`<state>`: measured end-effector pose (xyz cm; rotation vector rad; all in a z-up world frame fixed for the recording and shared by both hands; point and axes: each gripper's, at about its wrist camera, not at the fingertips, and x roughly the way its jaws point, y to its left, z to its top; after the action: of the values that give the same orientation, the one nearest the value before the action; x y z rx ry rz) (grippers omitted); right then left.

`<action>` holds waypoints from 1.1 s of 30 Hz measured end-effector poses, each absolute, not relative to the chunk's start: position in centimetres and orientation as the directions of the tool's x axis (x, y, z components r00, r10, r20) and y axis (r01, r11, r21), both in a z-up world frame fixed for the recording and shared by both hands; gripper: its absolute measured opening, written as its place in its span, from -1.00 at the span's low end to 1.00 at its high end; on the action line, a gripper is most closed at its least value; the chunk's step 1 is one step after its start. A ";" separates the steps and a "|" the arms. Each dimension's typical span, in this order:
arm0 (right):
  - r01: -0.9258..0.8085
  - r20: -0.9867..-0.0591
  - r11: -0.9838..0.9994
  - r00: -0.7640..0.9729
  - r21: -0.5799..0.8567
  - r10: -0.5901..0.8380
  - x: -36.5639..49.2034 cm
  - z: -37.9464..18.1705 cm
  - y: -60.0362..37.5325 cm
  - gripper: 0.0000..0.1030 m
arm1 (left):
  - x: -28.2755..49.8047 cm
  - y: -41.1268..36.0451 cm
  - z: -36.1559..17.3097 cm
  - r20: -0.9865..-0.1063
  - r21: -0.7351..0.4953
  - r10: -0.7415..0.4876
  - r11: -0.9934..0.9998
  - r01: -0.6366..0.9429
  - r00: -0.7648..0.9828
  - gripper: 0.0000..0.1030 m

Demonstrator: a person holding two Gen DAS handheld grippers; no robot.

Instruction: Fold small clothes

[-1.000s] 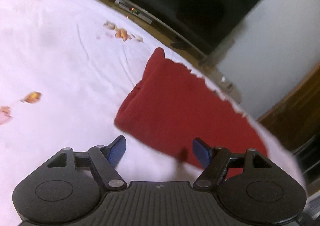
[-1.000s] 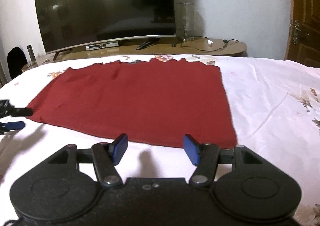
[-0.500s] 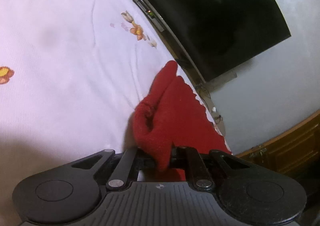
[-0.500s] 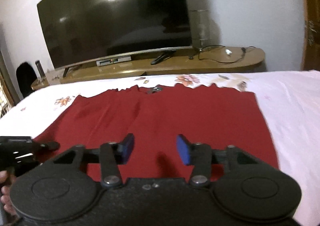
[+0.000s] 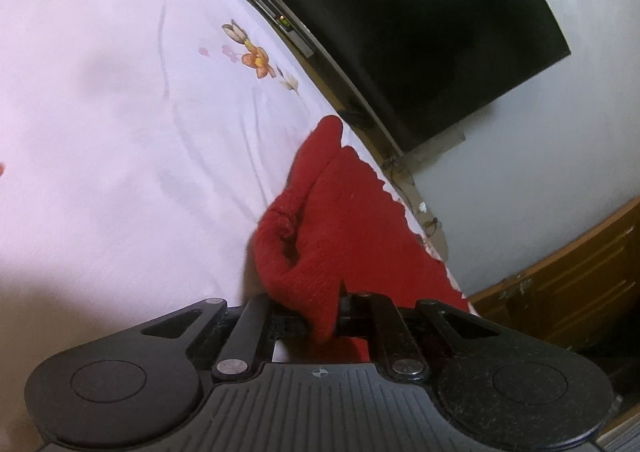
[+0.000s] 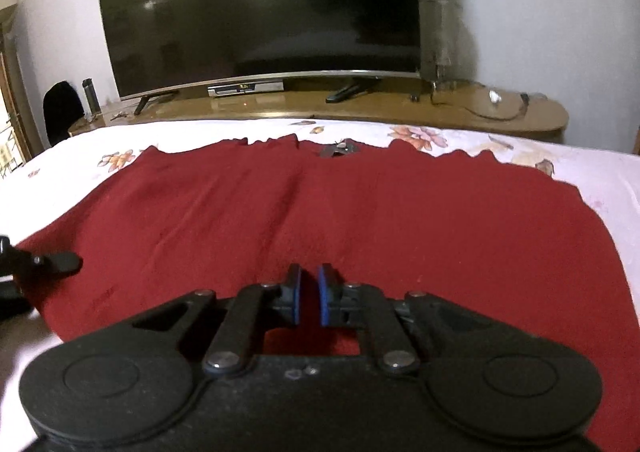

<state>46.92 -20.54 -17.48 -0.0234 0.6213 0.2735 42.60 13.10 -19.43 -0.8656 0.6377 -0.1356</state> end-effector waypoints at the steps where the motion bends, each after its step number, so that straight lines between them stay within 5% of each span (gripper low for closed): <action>1: -0.264 -0.575 0.963 0.782 0.046 0.242 46.8 -17.5 -20.4 -0.84 | 42.7 12.9 -19.2 -0.459 -0.742 -0.358 0.657 -0.130 0.813 -0.83; 10: -0.255 -0.562 0.962 0.784 0.095 0.263 46.7 -17.5 -21.1 -0.84 | 44.5 8.0 -9.3 -0.244 -0.683 -0.505 0.695 0.223 0.828 -0.84; 14: -0.231 -0.569 0.949 0.760 0.214 0.313 47.1 -17.3 -22.7 -0.84 | 46.0 3.0 -6.2 -0.217 -0.615 -0.618 0.687 0.386 0.756 -0.84; 16: -0.179 -0.569 0.910 0.731 0.374 0.377 47.5 -16.7 -25.6 -0.78 | 46.7 -0.3 -5.8 -0.234 -0.580 -0.667 0.680 0.449 0.708 -0.84; 19: -0.020 -0.483 0.811 0.795 0.584 0.367 45.7 -15.6 -33.3 -0.38 | 47.9 -5.6 -6.9 -0.296 -0.538 -0.724 0.665 0.518 0.623 -0.84; 24: 0.083 -0.416 0.699 0.850 0.711 0.322 41.1 -14.5 -42.8 -0.10 | 49.7 -14.8 -12.4 -0.539 -0.456 -0.715 0.692 0.560 0.445 -0.83; 26: 0.089 -0.405 0.687 0.859 0.721 0.314 39.5 -14.1 -44.4 0.38 | 48.3 -16.8 -13.1 -0.579 -0.365 -0.678 0.712 0.600 0.452 -0.67; 28: 0.086 -0.392 0.678 0.866 0.730 0.311 38.4 -13.7 -45.1 0.52 | 47.1 -17.0 -11.8 -0.561 -0.337 -0.693 0.691 0.639 0.454 0.11; 33: 0.042 -0.356 0.619 0.847 0.784 0.395 37.8 -14.1 -45.1 0.49 | 46.1 -11.9 -7.9 -0.473 -0.364 -0.721 0.683 0.633 0.506 0.15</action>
<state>37.83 -45.10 -14.10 0.8898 0.5392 0.2148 46.11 -11.95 -7.95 -0.1504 0.6417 -0.8204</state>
